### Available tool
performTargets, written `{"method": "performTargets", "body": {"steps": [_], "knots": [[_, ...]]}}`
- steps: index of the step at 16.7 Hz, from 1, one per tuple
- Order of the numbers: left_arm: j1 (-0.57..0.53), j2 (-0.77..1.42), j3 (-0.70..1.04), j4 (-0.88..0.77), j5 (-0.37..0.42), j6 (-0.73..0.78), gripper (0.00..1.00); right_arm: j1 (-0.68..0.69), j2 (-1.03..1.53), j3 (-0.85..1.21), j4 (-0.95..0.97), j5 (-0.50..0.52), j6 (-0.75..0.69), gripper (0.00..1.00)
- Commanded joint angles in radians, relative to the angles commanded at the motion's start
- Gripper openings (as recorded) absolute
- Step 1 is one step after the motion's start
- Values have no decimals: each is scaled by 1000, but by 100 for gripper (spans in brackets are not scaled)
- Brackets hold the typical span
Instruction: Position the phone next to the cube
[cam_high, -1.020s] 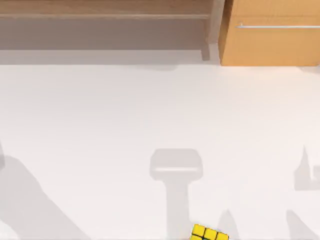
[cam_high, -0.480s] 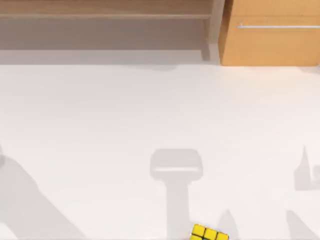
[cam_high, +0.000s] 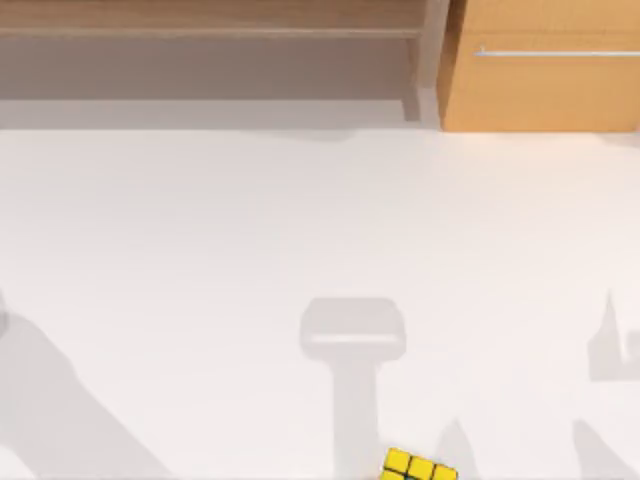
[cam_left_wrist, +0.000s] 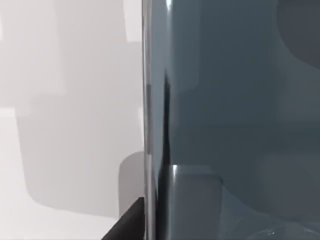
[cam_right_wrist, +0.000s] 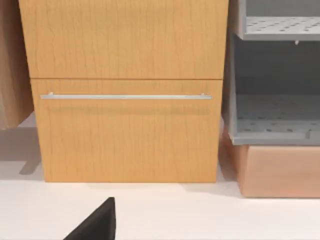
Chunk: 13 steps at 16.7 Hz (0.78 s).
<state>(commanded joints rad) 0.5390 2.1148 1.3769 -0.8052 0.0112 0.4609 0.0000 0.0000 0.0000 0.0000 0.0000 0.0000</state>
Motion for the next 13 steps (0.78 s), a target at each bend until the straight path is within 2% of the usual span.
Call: {"method": "performTargets", "body": {"steps": [1, 2, 13], "knots": [[0, 0, 0, 0, 0, 0, 2, 0, 0, 0, 0, 0, 0, 100], [0, 0, 0, 0, 0, 0, 0, 0, 0, 0, 0, 0, 0, 100], [-4, -29, 17, -38, 12, -3, 0, 0, 0, 0, 0, 0, 0, 100]]}}
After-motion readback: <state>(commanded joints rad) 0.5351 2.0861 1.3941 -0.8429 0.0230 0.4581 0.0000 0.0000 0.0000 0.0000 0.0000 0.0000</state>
